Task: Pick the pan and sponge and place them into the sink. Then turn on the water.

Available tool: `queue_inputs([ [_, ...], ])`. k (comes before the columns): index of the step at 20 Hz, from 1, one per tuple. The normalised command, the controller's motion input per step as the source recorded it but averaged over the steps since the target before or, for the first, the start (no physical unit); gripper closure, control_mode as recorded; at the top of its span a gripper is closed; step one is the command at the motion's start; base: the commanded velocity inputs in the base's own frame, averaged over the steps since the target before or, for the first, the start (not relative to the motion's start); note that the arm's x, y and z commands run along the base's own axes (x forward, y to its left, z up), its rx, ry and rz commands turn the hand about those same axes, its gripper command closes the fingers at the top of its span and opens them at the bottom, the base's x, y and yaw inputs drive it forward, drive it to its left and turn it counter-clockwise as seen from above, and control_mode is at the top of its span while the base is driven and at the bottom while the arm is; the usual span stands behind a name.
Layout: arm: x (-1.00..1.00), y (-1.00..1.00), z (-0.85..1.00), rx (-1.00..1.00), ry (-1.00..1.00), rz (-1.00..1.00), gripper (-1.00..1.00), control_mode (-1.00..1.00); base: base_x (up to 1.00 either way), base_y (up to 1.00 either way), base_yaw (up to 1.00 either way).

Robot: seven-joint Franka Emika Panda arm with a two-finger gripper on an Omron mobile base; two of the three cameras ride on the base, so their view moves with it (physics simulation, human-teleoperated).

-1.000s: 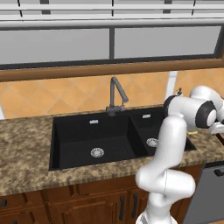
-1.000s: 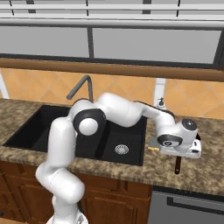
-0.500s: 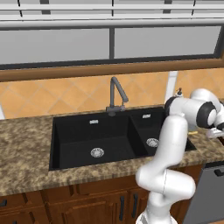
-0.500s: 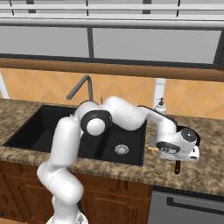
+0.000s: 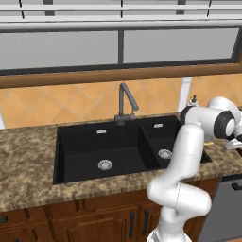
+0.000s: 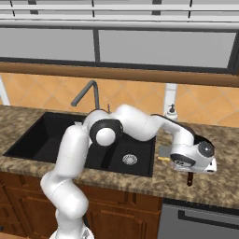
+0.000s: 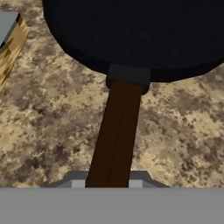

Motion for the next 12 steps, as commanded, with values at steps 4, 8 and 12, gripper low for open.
queue_inputs([
  [4,0.00,0.00,0.18,0.00,-0.03,0.00,1.00,-1.00,0.00,0.00,0.00],
  [8,-0.07,0.12,0.58,0.00,-0.15,0.00,1.00,-1.00,0.00,0.00,0.00],
  [12,-0.46,0.65,0.64,0.00,-0.32,0.00,1.00,-1.00,0.00,0.00,0.00],
])
